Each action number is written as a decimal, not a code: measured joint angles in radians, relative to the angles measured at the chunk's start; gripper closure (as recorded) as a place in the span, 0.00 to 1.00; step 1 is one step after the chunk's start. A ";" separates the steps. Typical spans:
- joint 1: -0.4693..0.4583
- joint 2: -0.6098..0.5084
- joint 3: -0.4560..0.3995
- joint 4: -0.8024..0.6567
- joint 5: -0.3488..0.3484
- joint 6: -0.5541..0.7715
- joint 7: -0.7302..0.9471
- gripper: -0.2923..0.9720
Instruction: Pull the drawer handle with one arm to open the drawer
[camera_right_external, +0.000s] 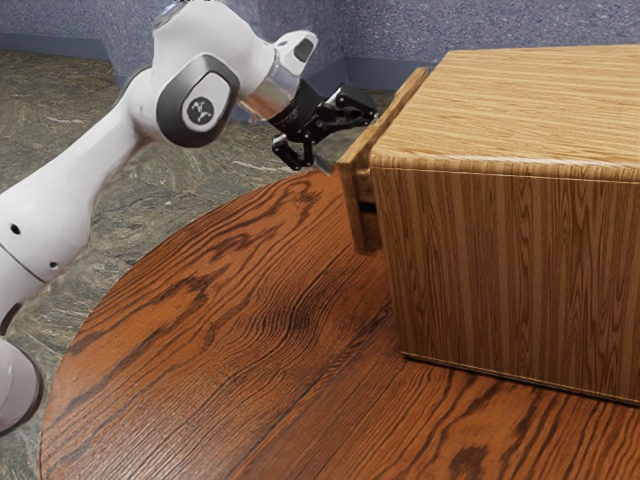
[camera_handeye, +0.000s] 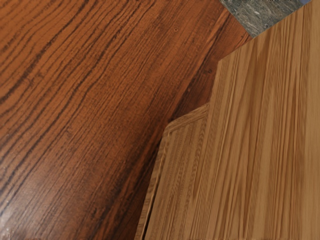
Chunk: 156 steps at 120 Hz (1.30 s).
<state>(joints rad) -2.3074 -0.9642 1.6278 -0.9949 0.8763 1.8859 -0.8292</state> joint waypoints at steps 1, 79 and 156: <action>0.010 0.002 -0.001 -0.006 -0.001 -0.004 -0.001 0.24; 0.361 0.575 -0.028 -0.363 -0.414 -0.473 -0.097 0.23; 0.907 0.607 -0.657 -0.393 -0.447 -0.523 -0.054 0.23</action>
<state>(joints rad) -1.4000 -0.3572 0.9706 -1.3880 0.4295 1.3629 -0.8837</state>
